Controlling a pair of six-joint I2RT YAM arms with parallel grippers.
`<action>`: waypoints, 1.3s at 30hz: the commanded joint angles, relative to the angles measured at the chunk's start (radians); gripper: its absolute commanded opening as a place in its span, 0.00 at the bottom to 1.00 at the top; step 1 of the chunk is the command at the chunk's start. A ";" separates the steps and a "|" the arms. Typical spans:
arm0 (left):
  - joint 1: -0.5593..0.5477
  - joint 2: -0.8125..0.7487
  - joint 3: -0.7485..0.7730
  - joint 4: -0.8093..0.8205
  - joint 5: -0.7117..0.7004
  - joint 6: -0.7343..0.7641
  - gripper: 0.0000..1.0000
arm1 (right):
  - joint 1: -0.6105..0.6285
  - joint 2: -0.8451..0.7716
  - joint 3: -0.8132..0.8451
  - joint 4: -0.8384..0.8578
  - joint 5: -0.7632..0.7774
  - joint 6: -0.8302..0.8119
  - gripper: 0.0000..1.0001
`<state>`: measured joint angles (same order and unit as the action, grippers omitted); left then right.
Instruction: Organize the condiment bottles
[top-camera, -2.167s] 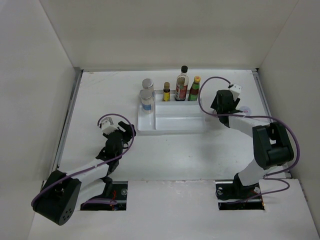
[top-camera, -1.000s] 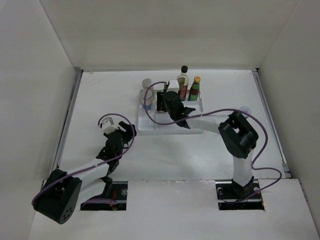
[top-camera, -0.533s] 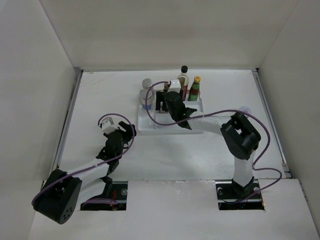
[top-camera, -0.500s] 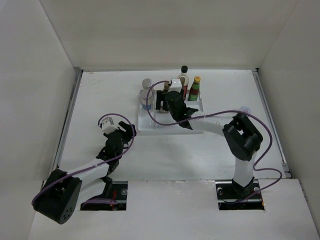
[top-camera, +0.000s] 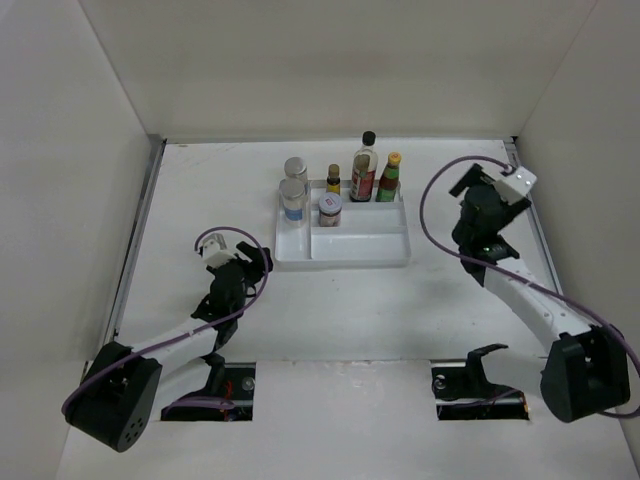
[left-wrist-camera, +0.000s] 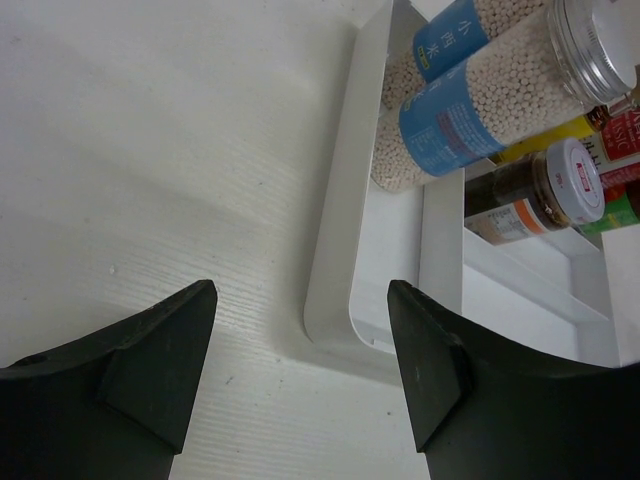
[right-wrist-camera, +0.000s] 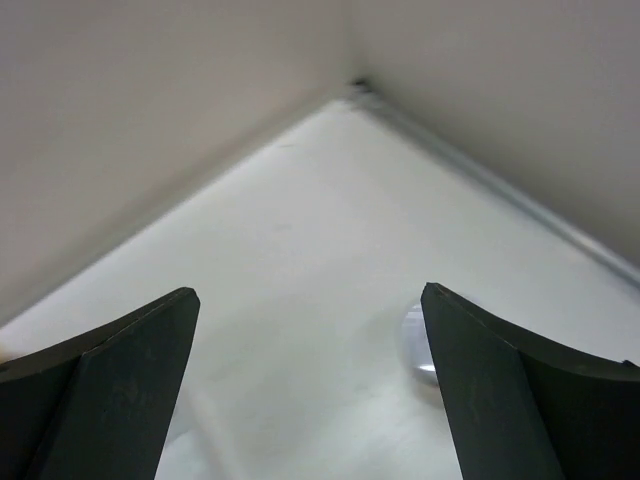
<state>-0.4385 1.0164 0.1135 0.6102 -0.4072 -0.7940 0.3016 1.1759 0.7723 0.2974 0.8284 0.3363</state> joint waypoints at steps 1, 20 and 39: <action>-0.016 -0.001 0.014 0.054 -0.010 -0.011 0.68 | -0.116 -0.041 -0.082 -0.081 0.164 0.004 1.00; -0.007 0.030 0.023 0.054 0.007 -0.011 0.69 | -0.339 0.310 0.008 -0.050 -0.291 0.096 0.97; 0.002 0.050 0.029 0.072 0.019 -0.013 0.69 | 0.009 0.220 0.159 0.026 -0.290 0.040 0.48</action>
<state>-0.4431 1.0718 0.1139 0.6205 -0.3988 -0.7979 0.2138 1.4090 0.8059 0.1661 0.5499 0.3988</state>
